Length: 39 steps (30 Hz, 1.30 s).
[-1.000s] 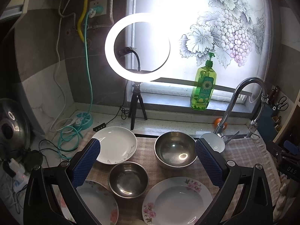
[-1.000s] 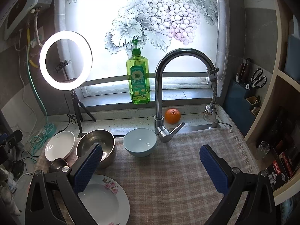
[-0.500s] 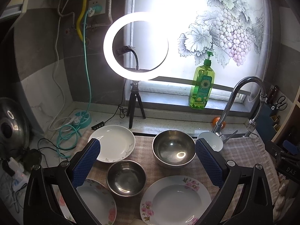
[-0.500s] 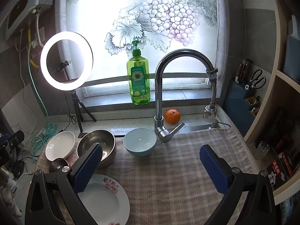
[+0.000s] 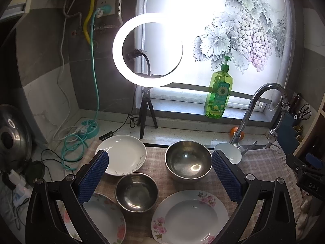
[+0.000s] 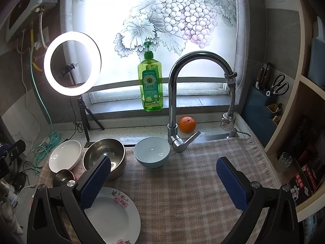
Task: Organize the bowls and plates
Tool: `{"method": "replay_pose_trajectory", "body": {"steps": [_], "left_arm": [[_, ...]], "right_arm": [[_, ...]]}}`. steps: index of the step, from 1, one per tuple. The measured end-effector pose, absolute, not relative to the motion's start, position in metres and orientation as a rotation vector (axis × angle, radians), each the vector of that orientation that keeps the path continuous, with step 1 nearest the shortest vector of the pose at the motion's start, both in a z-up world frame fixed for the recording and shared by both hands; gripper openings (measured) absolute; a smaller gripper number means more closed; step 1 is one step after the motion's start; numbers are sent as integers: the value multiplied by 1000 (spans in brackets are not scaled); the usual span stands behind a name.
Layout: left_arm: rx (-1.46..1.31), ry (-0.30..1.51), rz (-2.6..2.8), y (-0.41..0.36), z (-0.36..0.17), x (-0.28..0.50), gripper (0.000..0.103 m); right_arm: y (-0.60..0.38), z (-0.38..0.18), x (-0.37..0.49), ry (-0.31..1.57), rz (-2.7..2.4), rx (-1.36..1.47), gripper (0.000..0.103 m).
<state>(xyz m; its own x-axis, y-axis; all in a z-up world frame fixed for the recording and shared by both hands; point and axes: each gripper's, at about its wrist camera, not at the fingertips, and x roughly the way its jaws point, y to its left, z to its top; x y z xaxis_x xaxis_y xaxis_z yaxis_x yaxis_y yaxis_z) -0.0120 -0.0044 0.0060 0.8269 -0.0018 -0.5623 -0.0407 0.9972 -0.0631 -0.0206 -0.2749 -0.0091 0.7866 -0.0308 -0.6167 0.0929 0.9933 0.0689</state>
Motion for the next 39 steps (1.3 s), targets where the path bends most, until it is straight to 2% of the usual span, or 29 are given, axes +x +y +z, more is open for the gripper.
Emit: {"method": "replay_pose_trajectory", "body": {"steps": [39], "left_arm": [[-79, 621, 2, -8, 2, -10, 101]], "right_arm": [[-278, -17, -20, 690, -83, 92, 102]]}}
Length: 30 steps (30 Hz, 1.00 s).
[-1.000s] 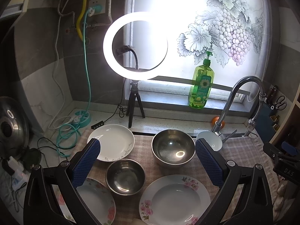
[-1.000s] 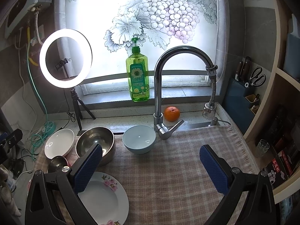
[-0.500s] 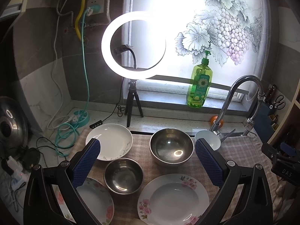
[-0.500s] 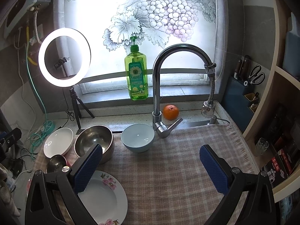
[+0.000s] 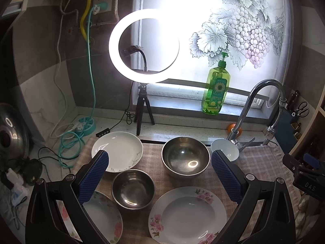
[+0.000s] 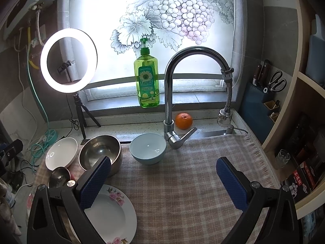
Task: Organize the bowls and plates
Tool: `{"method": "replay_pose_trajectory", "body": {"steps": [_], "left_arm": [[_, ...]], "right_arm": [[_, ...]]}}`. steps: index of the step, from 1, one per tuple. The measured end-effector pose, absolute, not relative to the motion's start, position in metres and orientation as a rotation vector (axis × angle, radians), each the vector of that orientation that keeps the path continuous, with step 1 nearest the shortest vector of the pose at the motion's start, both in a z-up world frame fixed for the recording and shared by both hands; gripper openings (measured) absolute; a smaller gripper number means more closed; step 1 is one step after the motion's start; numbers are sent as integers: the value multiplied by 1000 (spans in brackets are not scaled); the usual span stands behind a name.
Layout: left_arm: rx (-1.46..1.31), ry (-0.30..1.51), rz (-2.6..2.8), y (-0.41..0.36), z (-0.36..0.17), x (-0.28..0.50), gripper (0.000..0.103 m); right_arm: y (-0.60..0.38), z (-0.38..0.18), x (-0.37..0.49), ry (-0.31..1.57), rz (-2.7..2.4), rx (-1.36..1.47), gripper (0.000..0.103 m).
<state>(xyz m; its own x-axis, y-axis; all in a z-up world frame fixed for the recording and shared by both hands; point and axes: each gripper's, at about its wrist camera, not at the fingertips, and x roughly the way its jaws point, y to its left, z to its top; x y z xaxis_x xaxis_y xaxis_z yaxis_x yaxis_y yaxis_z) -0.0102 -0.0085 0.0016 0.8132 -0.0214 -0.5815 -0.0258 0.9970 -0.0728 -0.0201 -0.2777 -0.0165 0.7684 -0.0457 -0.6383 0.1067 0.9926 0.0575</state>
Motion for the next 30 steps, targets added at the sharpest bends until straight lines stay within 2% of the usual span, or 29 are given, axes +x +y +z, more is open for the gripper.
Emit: {"method": "replay_pose_trajectory", "body": {"steps": [19, 30], "left_arm": [[-88, 633, 14, 2, -4, -14, 101], [-170, 706, 15, 30, -21, -18, 101]], "right_arm": [[-275, -22, -21, 691, -68, 86, 102], [-275, -32, -23, 704, 7, 72, 102]]}}
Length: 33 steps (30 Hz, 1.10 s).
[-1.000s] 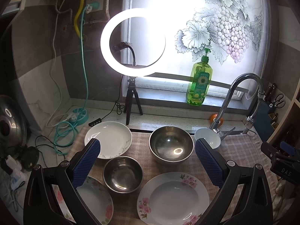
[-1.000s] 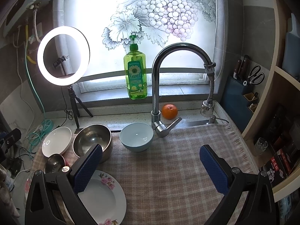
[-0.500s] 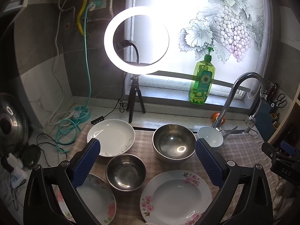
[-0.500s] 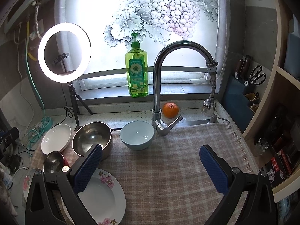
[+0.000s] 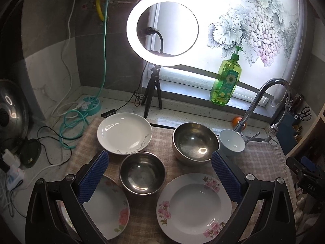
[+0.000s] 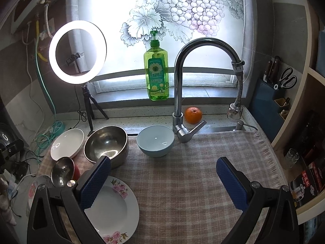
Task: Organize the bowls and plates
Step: 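Lower the left gripper to a floral plate rim while the right gripper reaches another floral plate rim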
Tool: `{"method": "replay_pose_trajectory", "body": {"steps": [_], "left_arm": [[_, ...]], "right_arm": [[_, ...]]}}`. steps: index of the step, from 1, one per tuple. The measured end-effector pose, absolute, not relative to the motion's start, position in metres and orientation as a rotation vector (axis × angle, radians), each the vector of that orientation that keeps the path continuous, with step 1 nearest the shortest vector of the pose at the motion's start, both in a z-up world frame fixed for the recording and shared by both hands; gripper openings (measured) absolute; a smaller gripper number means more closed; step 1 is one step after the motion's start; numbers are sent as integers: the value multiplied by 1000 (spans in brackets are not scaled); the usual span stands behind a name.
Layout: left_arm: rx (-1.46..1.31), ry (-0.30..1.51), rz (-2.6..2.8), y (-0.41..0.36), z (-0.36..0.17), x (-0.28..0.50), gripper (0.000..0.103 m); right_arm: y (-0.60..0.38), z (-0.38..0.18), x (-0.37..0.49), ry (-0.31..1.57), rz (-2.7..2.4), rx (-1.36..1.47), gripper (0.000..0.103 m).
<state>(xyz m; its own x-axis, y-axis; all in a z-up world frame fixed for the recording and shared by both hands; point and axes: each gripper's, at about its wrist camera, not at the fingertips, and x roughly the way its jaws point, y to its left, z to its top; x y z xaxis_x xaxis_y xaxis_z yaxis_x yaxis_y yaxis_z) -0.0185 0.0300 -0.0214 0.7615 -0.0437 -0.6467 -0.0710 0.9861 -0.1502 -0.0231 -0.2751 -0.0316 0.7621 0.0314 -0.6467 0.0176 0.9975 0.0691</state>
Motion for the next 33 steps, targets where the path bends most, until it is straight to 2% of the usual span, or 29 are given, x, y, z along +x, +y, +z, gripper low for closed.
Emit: {"method": "replay_pose_trajectory", "body": {"steps": [7, 11, 15, 16, 18, 22, 24, 27, 28, 29, 30, 32, 33], "left_arm": [[-143, 720, 19, 36, -33, -32, 100], [-146, 780, 19, 37, -50, -37, 90], [-190, 879, 1, 38, -76, -39, 69], [-197, 902, -4, 37, -82, -39, 67], [-192, 942, -17, 33, -92, -40, 55], [-162, 998, -44, 22, -109, -40, 49], [-153, 1022, -58, 17, -117, -39, 39], [-176, 1067, -84, 13, -129, -38, 37], [-183, 1078, -95, 11, -131, -38, 34], [-186, 1088, -103, 10, -134, -38, 22], [-190, 1098, -110, 8, -136, -37, 18], [-215, 1118, -122, 9, -140, -36, 15], [-226, 1131, -128, 9, -143, -33, 12]], "right_arm": [[-273, -46, -24, 725, 73, 81, 102], [-272, -71, -19, 818, 141, 111, 102], [-267, -92, -17, 872, 137, 75, 102], [-266, -96, -17, 878, 138, 64, 102], [-262, -102, -16, 893, 134, 35, 102], [-256, -114, -15, 909, 145, 1, 102], [-254, -120, -13, 919, 166, 4, 102], [-255, -130, -8, 956, 214, 47, 101], [-256, -133, -6, 972, 235, 71, 98], [-257, -137, -4, 993, 259, 92, 86], [-258, -142, -1, 1016, 282, 106, 79], [-259, -151, 3, 1052, 305, 122, 57], [-259, -154, 4, 1063, 315, 126, 52]]}}
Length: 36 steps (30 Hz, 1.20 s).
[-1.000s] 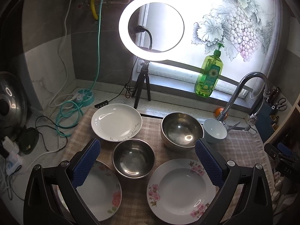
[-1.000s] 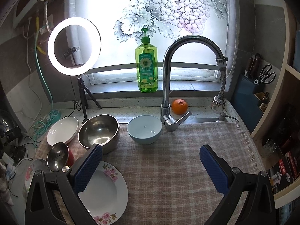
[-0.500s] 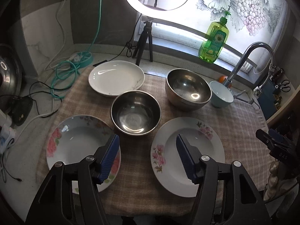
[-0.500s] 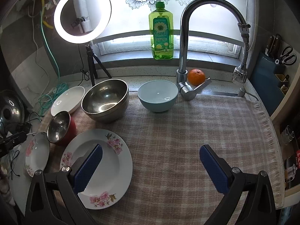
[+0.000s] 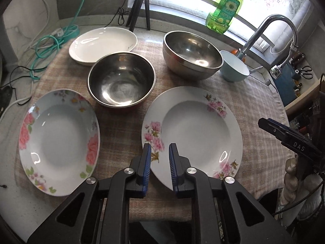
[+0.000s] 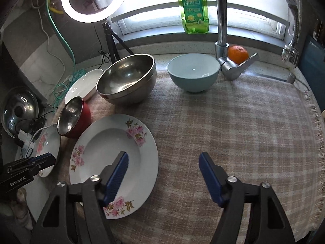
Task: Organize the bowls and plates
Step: 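Lower the left gripper to a floral plate rim while the right gripper reaches another floral plate rim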
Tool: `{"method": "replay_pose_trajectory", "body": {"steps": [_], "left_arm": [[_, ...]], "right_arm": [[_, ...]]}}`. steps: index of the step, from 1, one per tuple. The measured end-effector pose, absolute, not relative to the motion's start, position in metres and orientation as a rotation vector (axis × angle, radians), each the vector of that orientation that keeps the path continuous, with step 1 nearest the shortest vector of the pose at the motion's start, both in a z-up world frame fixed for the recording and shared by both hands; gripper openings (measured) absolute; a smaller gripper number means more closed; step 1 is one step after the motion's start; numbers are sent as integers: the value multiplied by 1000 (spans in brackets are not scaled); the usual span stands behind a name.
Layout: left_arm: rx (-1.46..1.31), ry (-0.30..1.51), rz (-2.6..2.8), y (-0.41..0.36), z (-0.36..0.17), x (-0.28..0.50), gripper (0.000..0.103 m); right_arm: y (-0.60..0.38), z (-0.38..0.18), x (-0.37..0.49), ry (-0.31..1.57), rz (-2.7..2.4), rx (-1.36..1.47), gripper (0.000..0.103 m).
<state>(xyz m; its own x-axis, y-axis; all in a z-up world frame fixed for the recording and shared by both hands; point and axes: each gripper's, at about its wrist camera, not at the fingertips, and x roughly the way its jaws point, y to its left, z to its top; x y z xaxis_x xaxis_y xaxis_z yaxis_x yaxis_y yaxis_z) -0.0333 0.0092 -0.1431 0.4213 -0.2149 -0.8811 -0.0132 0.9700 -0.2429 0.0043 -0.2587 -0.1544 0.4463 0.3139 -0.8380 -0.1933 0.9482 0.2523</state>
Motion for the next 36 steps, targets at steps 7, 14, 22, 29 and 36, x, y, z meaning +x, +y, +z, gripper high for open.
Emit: {"method": "replay_pose_trajectory", "body": {"steps": [7, 14, 22, 29, 36], "left_arm": [[-227, 1172, -98, 12, -157, -19, 12], [-272, 1210, -70, 21, -169, -7, 12], [-291, 1245, -60, 25, -177, 1, 12], [-314, 1279, -69, 26, -186, 7, 12], [-321, 1291, -83, 26, -189, 10, 12]], "right_arm": [[-258, -172, 14, 1127, 374, 179, 48], [-265, -190, 26, 1201, 381, 259, 40], [-269, -210, 35, 1260, 387, 330, 37], [-265, -217, 39, 1285, 407, 352, 37], [-262, -223, 42, 1307, 422, 377, 34]]}}
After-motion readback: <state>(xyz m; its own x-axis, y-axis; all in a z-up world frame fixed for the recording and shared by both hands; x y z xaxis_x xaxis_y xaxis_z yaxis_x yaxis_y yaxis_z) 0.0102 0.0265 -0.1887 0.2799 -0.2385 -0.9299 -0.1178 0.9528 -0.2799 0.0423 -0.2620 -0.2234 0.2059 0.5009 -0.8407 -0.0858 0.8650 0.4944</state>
